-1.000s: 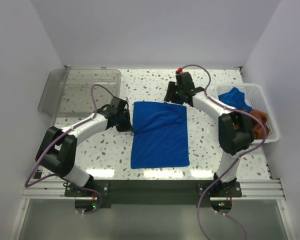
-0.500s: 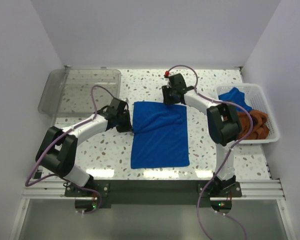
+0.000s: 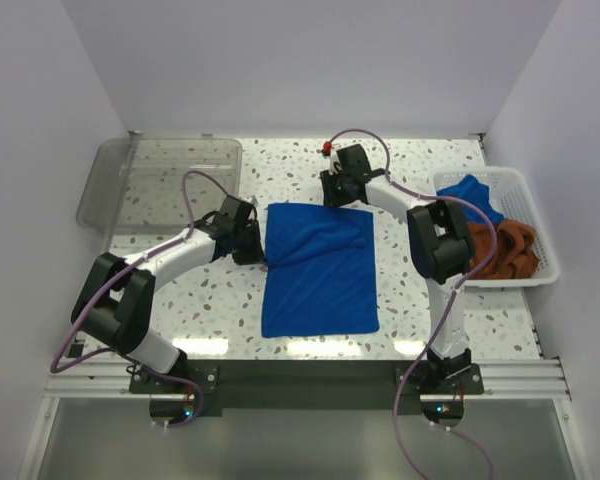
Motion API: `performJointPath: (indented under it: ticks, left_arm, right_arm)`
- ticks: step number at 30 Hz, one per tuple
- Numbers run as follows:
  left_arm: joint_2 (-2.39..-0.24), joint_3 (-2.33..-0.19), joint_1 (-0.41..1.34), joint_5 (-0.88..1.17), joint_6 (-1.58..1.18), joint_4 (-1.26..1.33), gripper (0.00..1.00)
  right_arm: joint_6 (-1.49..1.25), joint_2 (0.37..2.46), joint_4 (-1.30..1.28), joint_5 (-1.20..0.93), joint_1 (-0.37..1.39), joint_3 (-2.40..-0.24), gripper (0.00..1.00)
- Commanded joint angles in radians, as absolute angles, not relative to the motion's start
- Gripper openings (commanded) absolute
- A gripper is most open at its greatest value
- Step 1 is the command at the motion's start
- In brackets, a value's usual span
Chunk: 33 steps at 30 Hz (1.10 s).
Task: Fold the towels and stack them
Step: Flatten out the crumpled towel
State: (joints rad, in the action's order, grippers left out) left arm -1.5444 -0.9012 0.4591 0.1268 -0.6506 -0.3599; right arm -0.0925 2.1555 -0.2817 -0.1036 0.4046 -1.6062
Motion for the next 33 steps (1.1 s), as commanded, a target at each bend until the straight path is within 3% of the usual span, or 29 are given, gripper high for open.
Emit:
performJointPath:
  ticks: [1, 15, 18, 21, 24, 33]
  left_arm:
    - [-1.546, -0.904, 0.454, 0.132, -0.638, -0.334, 0.00]
    - [-1.554, -0.900, 0.454, 0.126, -0.632, -0.336, 0.00]
    - [-1.551, -0.900, 0.454, 0.120, -0.630, -0.339, 0.00]
    - [-1.552, -0.903, 0.453, 0.117, -0.632, -0.341, 0.00]
    - [-1.552, -0.913, 0.456, 0.109, -0.629, -0.345, 0.00]
    - [-1.539, -0.948, 0.453, 0.083, -0.623, -0.371, 0.00]
  right_arm:
    - [-0.064, 2.161, -0.287, -0.156, 0.402, -1.654, 0.36]
    - [-0.028, 2.172, -0.308, -0.146, 0.390, -1.625, 0.37]
    - [-0.020, 2.161, -0.307, -0.156, 0.388, -1.615, 0.30]
    - [-0.011, 2.137, -0.302, -0.155, 0.390, -1.603, 0.10]
    - [-0.005, 2.100, -0.305, -0.156, 0.388, -1.595, 0.00]
    - [0.029, 1.892, -0.327, -0.158, 0.390, -1.480, 0.00]
